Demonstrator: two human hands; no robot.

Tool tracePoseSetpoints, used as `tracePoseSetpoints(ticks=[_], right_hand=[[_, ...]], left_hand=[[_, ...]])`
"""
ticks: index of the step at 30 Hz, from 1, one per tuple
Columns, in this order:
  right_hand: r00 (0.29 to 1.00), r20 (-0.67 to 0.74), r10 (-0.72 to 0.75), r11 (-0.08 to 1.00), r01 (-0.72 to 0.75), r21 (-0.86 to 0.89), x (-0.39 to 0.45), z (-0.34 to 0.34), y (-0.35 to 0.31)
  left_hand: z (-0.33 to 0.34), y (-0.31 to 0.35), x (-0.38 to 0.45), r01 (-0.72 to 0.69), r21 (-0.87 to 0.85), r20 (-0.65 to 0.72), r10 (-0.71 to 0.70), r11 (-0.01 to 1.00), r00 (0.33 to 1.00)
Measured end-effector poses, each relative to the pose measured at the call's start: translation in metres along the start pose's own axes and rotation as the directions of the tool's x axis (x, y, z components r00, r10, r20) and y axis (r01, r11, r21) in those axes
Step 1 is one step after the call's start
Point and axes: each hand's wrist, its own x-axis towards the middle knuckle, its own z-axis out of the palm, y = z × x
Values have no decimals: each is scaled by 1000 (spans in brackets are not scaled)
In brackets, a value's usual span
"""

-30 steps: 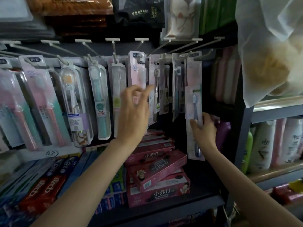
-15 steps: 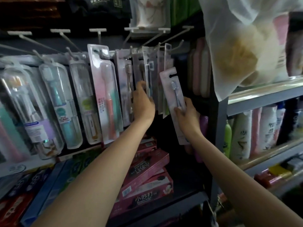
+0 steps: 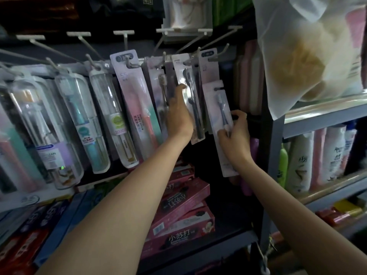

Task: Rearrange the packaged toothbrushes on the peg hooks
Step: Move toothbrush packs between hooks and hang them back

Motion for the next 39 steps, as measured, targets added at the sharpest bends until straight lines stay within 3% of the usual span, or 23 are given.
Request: tracePoseSetpoints(ticks=[4,9,14,19,27,32,39], right_hand=[[999,32,3,999,-1,-39,-1,-2,2],[999,43,11,1000,-10,-26,-2,1,4],[992,-5,-127,985,126,-120,-1,11,4],[996,18,-87,983,89,-163,17,21,-12],[979,81,-188,971,198,-137,64,37,-51],[983,160,-90,971,122,-204,66,45,-44],[991,58,-120,982,127,-139,61,45,-43]], left_hand=[[-14,-5,-3,-29,-27,-1,29,999,1000],[-46,0,0,-26,80,6,25,996,1000],[-58,10,10,135,135,79,-147,982,986],[-63,13,10,159,208,171,-195,965,966],[-74,6,-13,-28,239,182,-17,970,983],[-90,1,-18,-65,414,217,-29,908,976],[-88,-9,-22,-129,394,234,36,910,972]])
